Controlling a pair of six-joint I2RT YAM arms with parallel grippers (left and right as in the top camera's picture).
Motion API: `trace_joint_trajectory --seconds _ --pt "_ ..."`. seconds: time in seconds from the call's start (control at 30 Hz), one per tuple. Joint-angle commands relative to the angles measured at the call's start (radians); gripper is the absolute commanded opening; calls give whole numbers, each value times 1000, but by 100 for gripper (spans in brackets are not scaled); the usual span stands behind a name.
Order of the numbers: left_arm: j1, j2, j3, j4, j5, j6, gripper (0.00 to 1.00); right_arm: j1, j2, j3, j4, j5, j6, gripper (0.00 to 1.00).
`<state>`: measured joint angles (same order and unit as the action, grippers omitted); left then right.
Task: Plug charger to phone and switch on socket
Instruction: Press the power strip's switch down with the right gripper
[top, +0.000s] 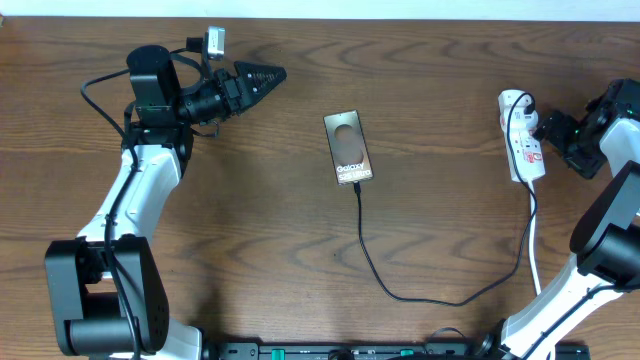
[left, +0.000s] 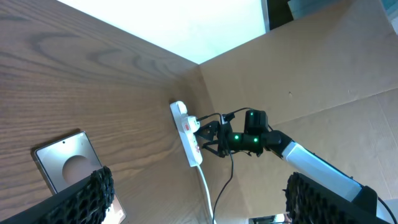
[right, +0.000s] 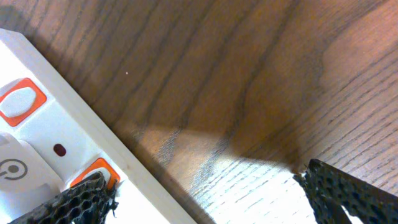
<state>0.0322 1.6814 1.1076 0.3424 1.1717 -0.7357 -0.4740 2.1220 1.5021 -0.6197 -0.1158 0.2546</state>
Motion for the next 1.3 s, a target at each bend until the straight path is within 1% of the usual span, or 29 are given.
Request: trace_joint_trajectory --seconds 0.0,0.13,0.47,0.73,0.8,0.83,0.87,0.97,1.1,1.27 --pt "3 -11 8 3 1 3 89 49 31 -44 -6 -70 -51 99" --pt "3 -11 8 3 1 3 90 50 31 -45 -9 -124 -81 99" --pt "3 -11 8 3 1 3 89 50 31 -45 -17 -160 -103 99" --pt "3 -11 8 3 1 3 90 50 32 -48 -27 -143 -103 99" --pt "3 -11 8 3 1 3 90 49 27 -45 -27 -113 -103 94" --pt "3 -11 8 3 1 3 90 47 18 -39 -38 -88 -103 96" --pt "3 -11 8 3 1 3 90 43 6 -28 -61 -64 -104 96" --pt "3 -11 8 3 1 3 90 31 -57 -2 -100 -43 -159 93" --pt "3 -11 8 3 1 3 90 23 -155 2 -108 -11 -275 97" --pt "3 -11 8 3 1 3 90 16 -198 2 -132 201 -274 99"
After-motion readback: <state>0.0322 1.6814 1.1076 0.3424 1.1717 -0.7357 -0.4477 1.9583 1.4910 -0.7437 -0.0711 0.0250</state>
